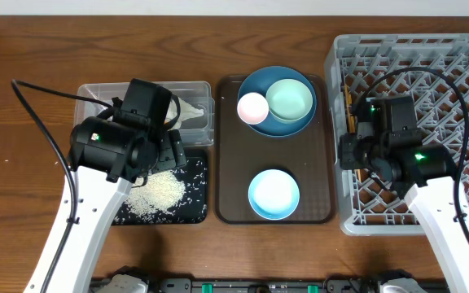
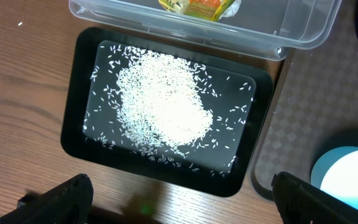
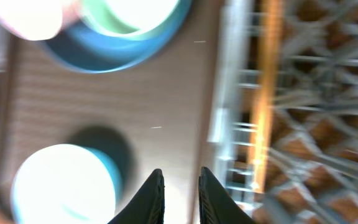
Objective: Sort waste into correct bins and load items into the dishwasher rack
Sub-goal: 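Reach the right gripper to the light-blue bowl on the brown tray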
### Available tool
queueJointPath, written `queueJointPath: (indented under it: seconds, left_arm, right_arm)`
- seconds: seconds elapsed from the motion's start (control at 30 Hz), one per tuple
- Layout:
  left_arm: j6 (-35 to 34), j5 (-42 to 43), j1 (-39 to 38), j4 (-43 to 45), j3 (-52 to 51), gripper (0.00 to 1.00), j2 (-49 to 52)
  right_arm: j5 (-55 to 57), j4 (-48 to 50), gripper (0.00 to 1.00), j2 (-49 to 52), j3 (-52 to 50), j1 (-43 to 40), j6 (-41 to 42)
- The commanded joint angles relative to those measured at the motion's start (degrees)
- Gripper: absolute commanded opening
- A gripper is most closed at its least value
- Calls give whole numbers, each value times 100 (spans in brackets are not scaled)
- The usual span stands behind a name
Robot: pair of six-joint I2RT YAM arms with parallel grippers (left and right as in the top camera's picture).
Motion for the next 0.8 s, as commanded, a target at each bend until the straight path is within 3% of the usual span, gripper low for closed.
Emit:
queueJointPath:
  seconds: [0.0,0.43,0.77]
  left_arm:
    - [31,-94,31,-20,-13,95,20]
    - [31,-96,31,-20,-13,95,20]
    - [31,-96,28,-20,-13,95,20]
  right_arm:
    - [-1475,28,20,-17,90,24,46]
    - [-1947,138,58,0,83,1226,160]
    - [-1093,507,67,280,70,2457,649]
